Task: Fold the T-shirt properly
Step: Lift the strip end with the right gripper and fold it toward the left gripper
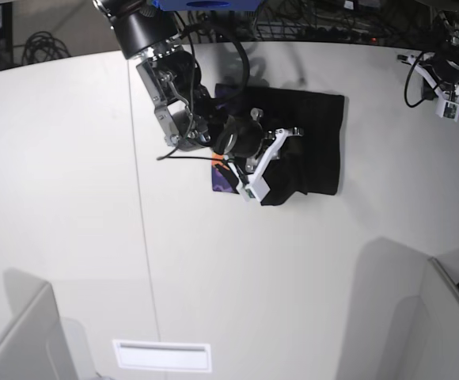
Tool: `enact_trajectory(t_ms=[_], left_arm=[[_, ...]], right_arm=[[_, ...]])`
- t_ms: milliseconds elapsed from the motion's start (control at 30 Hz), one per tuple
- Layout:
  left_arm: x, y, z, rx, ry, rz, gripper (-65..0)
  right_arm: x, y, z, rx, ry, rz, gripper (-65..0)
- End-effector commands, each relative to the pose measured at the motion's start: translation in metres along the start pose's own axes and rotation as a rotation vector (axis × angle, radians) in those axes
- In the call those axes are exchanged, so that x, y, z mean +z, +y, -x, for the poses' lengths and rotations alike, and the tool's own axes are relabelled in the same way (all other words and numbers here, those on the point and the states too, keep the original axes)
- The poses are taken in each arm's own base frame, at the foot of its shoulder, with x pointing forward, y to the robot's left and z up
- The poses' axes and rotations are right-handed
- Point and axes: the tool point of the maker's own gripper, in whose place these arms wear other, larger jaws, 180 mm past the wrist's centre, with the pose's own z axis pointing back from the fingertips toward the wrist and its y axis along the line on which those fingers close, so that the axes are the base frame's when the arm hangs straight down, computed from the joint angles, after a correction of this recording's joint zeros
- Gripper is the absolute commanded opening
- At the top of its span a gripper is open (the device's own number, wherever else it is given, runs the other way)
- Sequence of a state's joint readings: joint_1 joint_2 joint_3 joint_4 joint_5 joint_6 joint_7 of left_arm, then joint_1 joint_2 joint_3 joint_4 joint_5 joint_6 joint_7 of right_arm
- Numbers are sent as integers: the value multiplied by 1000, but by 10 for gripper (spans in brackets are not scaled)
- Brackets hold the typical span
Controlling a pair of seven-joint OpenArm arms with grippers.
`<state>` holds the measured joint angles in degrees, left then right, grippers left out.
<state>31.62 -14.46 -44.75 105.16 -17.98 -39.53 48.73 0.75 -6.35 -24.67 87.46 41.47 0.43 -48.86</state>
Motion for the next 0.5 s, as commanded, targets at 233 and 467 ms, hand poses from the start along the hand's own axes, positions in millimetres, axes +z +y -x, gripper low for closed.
enact_trajectory(t_ms=[233, 467], left_arm=[[11, 22, -7, -3, -31, -60, -650], [4, 12, -18, -14, -52, -34, -650]], right_arm=[[-5, 27, -8, 47, -9, -46, -650], [-5, 24, -8, 5, -6, -21, -650]])
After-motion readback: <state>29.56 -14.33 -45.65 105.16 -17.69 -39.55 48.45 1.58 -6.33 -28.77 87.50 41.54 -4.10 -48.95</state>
